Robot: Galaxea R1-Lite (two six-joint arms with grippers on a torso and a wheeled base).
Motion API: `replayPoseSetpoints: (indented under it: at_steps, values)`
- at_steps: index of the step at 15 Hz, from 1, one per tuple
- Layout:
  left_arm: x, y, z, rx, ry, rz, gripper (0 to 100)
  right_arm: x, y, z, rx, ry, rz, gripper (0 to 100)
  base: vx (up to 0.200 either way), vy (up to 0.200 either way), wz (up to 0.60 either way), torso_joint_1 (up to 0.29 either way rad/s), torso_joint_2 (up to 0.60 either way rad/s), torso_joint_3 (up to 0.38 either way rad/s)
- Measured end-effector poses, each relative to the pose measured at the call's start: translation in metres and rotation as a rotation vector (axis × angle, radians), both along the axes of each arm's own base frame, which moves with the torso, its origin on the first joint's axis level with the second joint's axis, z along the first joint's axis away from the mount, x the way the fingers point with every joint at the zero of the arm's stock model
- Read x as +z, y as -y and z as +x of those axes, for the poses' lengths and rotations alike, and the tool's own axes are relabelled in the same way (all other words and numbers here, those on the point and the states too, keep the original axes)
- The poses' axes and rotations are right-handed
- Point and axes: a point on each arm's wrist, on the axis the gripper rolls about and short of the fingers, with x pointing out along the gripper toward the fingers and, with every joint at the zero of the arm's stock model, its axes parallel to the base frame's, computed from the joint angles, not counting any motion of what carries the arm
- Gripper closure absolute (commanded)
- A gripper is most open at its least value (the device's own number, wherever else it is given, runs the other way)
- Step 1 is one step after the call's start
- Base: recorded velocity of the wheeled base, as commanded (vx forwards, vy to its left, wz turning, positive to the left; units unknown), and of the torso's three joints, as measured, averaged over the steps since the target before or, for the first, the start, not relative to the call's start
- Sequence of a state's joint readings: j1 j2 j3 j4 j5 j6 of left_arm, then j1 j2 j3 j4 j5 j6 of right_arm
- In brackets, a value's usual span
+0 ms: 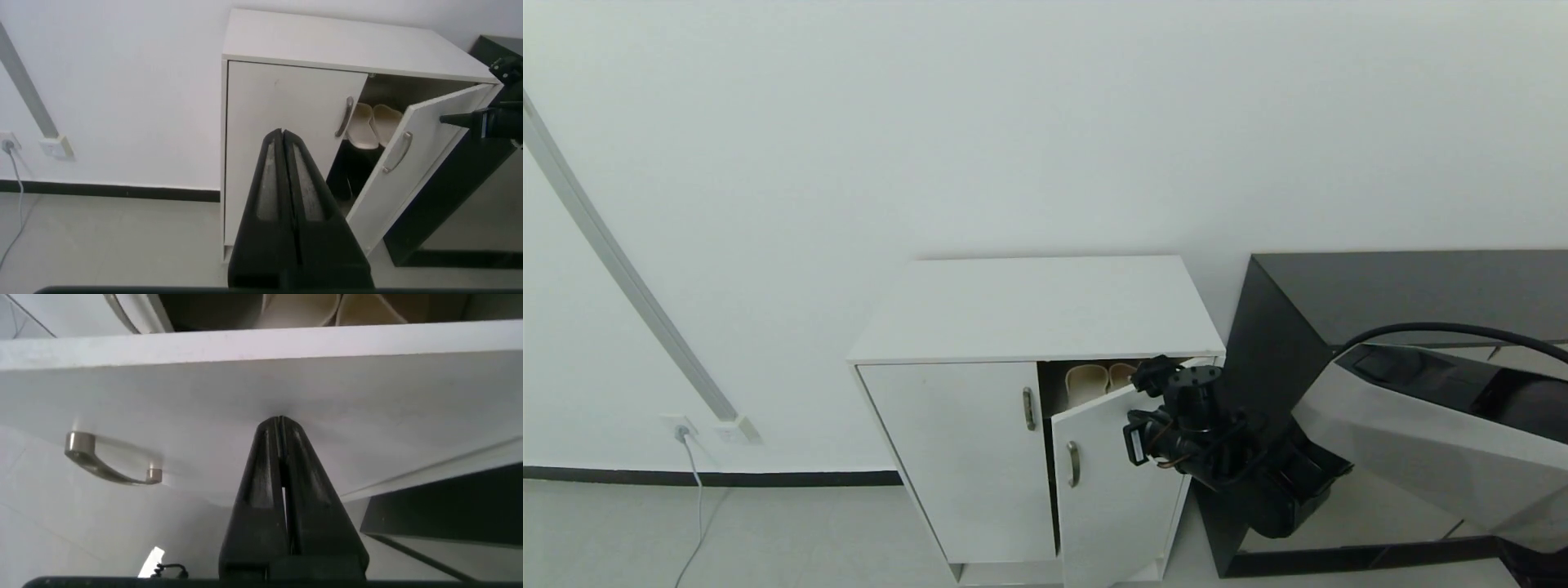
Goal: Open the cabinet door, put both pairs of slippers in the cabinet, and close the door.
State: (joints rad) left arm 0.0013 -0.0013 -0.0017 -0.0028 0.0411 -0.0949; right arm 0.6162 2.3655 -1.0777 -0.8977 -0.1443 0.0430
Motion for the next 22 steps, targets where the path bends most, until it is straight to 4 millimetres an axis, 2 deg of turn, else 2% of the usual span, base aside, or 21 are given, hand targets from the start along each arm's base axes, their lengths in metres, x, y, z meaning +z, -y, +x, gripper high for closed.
replayPoseSetpoints:
  at_steps: [8, 13, 22]
  values:
    - [0.000, 0.000, 0.000, 0.000, 0.000, 0.000, 100, -0.002, -0.007, 0.024, -0.019, -0.002, -0.002, 100, 0.000, 0.000, 0.00, 0.000, 0.00, 0.000]
    - [0.000, 0.000, 0.000, 0.000, 0.000, 0.000, 100, 0.009, -0.010, 0.038, -0.031, 0.017, 0.011, 100, 0.000, 0.000, 0.00, 0.000, 0.00, 0.000]
    - [0.000, 0.000, 0.000, 0.000, 0.000, -0.001, 100, 0.010, -0.011, 0.049, -0.043, 0.034, 0.017, 100, 0.000, 0.000, 0.00, 0.000, 0.00, 0.000]
